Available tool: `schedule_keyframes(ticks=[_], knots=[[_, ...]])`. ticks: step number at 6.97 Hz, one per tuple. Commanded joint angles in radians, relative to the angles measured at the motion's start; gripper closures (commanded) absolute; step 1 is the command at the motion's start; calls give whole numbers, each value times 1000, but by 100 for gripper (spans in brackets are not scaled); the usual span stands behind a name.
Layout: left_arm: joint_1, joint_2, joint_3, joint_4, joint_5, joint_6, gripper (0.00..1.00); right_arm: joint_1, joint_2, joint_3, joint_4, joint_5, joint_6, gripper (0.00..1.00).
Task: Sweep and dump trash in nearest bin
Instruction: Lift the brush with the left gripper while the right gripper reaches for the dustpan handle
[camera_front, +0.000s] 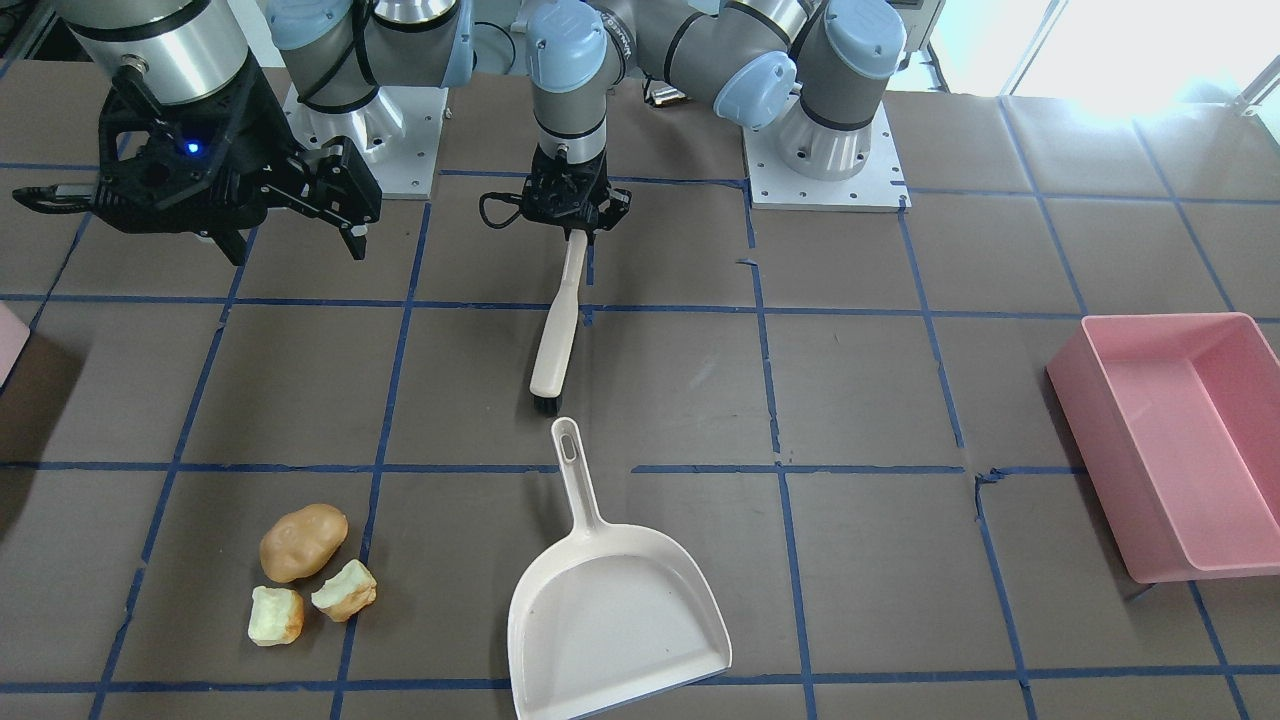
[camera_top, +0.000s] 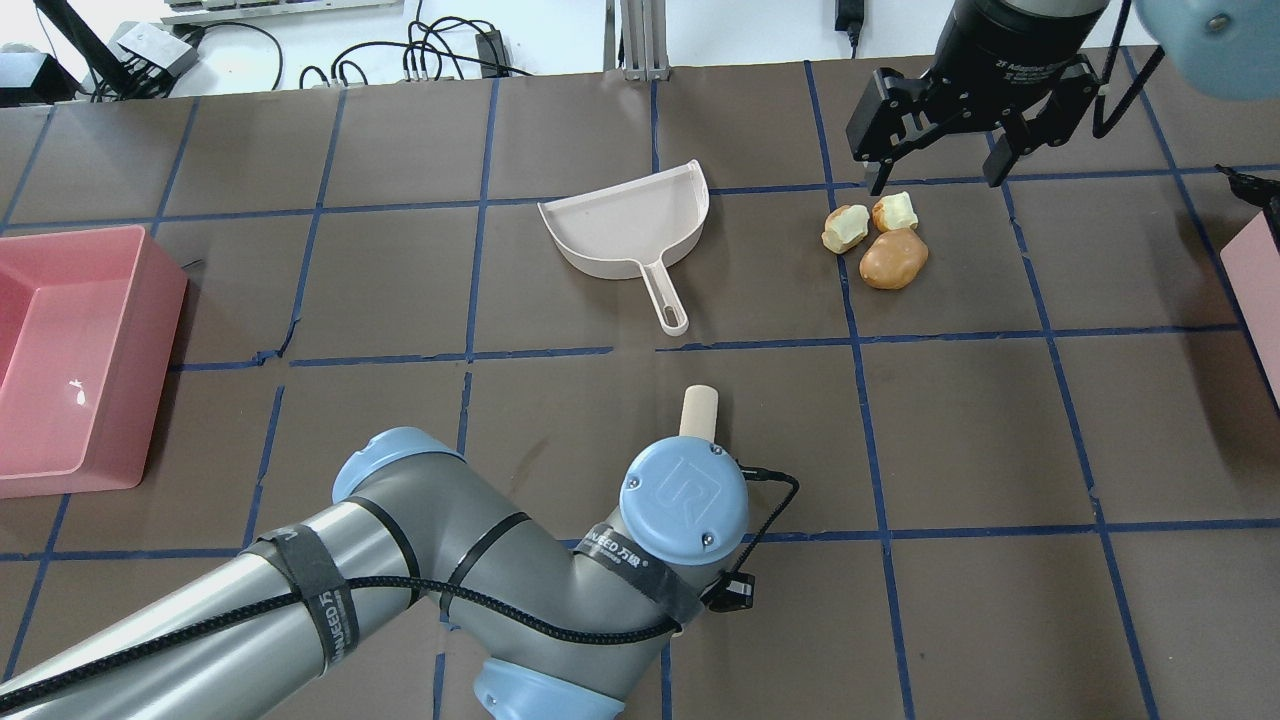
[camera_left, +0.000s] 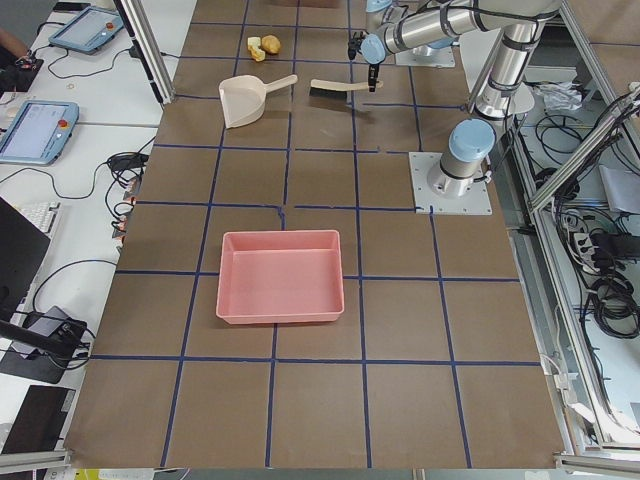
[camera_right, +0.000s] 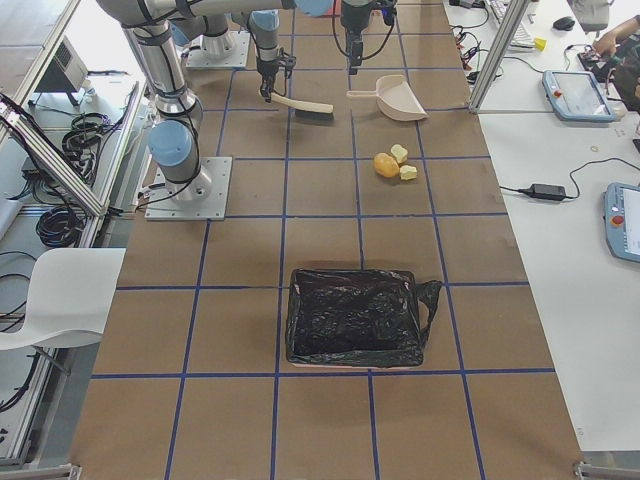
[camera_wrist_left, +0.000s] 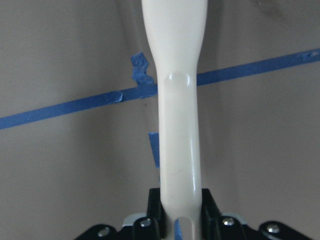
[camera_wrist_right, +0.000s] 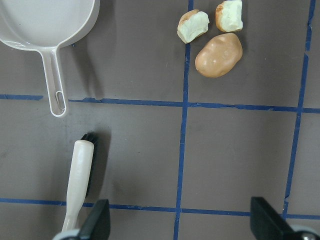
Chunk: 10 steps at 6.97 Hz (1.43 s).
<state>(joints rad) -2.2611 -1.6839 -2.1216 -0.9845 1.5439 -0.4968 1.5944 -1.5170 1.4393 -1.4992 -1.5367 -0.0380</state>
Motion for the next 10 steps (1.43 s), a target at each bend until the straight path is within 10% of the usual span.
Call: schedule_keyframes(ticks=[1,5,10], knots=[[53,90,-1,-84,1,29,100,6,-2,18,-6,3,-63,0],[329,283,177,-450,2,229,100,42,-9,139,-191,50,-112,0],[520,283,340,-465,82,358,100,114,4,214,-303,41,-92,0]])
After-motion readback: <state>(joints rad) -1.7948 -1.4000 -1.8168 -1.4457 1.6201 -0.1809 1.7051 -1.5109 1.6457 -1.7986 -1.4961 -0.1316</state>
